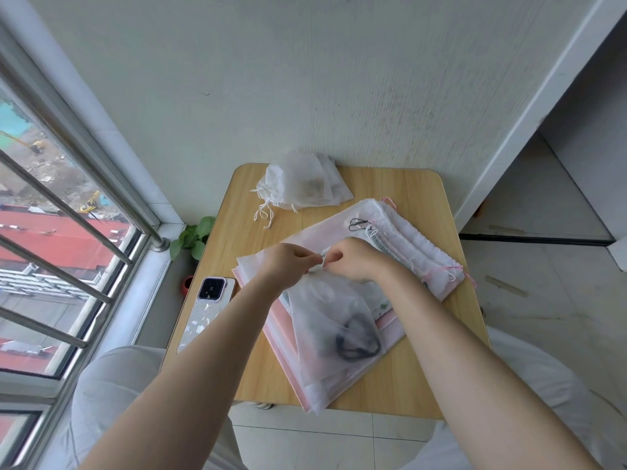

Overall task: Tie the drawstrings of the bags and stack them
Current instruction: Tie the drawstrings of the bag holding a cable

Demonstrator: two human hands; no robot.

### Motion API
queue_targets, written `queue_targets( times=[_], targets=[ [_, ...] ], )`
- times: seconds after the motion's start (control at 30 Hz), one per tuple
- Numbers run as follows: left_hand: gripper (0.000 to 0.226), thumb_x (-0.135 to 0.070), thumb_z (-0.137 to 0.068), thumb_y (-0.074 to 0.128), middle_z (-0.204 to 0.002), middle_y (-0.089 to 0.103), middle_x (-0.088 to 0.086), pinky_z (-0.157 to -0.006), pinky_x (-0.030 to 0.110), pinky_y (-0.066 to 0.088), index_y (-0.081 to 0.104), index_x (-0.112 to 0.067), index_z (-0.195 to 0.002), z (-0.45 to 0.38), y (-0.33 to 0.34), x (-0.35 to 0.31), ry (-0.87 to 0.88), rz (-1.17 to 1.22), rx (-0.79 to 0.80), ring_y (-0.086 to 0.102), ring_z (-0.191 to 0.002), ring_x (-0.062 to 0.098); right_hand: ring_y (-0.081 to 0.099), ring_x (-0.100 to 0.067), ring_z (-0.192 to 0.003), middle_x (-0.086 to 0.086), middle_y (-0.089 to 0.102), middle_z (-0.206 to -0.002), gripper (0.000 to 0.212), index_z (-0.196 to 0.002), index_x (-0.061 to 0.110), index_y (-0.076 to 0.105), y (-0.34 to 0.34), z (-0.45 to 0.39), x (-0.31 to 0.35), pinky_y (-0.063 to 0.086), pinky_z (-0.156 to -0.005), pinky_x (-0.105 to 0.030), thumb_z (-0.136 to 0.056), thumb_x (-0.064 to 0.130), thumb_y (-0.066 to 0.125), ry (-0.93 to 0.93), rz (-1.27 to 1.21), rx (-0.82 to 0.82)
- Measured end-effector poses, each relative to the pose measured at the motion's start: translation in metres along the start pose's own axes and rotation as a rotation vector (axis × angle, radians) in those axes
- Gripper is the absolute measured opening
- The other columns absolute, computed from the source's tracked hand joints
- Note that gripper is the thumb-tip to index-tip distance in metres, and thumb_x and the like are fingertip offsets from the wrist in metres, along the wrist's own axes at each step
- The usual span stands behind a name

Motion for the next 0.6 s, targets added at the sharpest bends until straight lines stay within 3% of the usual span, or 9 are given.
queue_targets(
  times=[0.1,0.17,0.27,0.33,0.37,0.43,0.5,0.6],
  targets=[
    [0.015,-0.018,-0.088,0.063,-0.081,0.064,0.002,-0.068,0.024,0.042,0.077,-0.012,-0.088,0.001,0.006,-0.006,0.054,-0.061,0.072,0.051,-0.072,0.015,0.033,-0.013,-0.054,0.005,0.036,-0.060,0.029,-0.062,0.015,0.042,-0.007,-0.004,0.004,0.026,-0.049,-0.023,-0.087,0.019,0.057,0.011,-0.037,-0.033],
    [0.018,-0.021,-0.087,0.066,-0.083,0.065,0.004,-0.071,0.028,0.043,0.075,-0.006,-0.088,0.002,0.009,-0.008,0.082,-0.116,0.128,0.054,-0.075,0.017,0.037,-0.016,-0.060,-0.001,0.039,-0.063,0.022,-0.068,0.010,0.048,-0.008,-0.008,0.007,0.028,-0.052,-0.025,-0.086,0.020,0.056,0.014,-0.123,-0.058],
    [0.033,-0.033,-0.087,0.070,-0.074,0.058,0.005,-0.065,0.028,0.038,0.072,-0.001,-0.083,0.001,0.013,-0.007,0.129,-0.194,0.153,0.046,-0.067,0.016,0.053,-0.012,-0.077,-0.001,0.058,-0.081,0.024,-0.085,0.001,0.065,-0.012,-0.011,0.017,0.041,-0.069,-0.026,-0.087,0.024,0.060,-0.048,-0.332,-0.154],
    [0.030,-0.034,-0.089,0.068,-0.077,0.060,-0.001,-0.064,0.021,0.038,0.076,-0.005,-0.093,-0.002,0.011,-0.003,0.117,-0.127,0.148,0.046,-0.065,0.012,0.059,-0.004,-0.099,0.009,0.064,-0.111,0.023,-0.112,0.027,0.069,-0.016,-0.009,0.026,0.045,-0.085,-0.020,-0.091,0.024,0.060,-0.152,-0.522,-0.220],
    [0.026,-0.032,-0.091,0.066,-0.074,0.060,-0.005,-0.059,0.016,0.038,0.078,-0.010,-0.096,-0.001,0.010,-0.001,0.095,-0.070,0.154,0.045,-0.062,0.010,0.057,-0.001,-0.104,0.011,0.060,-0.120,0.034,-0.120,0.038,0.062,-0.019,-0.007,0.027,0.045,-0.088,-0.017,-0.092,0.019,0.057,-0.203,-0.558,-0.259],
    [0.022,-0.026,-0.094,0.062,-0.065,0.054,-0.007,-0.048,0.013,0.031,0.078,-0.013,-0.098,0.000,0.008,0.002,0.036,0.046,0.185,0.039,-0.055,0.008,0.057,-0.001,-0.103,0.009,0.057,-0.121,0.053,-0.128,0.041,0.055,-0.021,-0.006,0.020,0.046,-0.084,-0.016,-0.090,0.005,0.051,-0.220,-0.508,-0.326],
    [0.023,-0.023,-0.096,0.058,-0.062,0.050,-0.006,-0.046,0.017,0.024,0.078,-0.012,-0.093,0.001,0.006,0.004,-0.007,0.132,0.227,0.035,-0.051,0.010,0.064,-0.009,-0.099,0.005,0.067,-0.109,0.045,-0.121,0.028,0.062,-0.013,-0.010,0.006,0.049,-0.081,-0.021,-0.087,0.000,0.052,-0.164,-0.436,-0.296],
    [0.028,-0.020,-0.098,0.053,-0.064,0.049,0.002,-0.046,0.021,0.021,0.065,-0.008,-0.075,0.001,0.003,0.005,-0.066,0.195,0.251,0.036,-0.048,0.011,0.070,-0.013,-0.089,0.001,0.075,-0.090,0.020,-0.090,0.021,0.072,0.008,-0.013,-0.005,0.054,-0.085,-0.026,-0.082,0.003,0.070,-0.134,-0.404,-0.199]
  ],
)
Point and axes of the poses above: each hand's wrist, its own z-axis away from the middle knuckle, its own y-axis out of the palm, x = y × z, the point moved 6 cm from there along -z, towards the middle knuckle
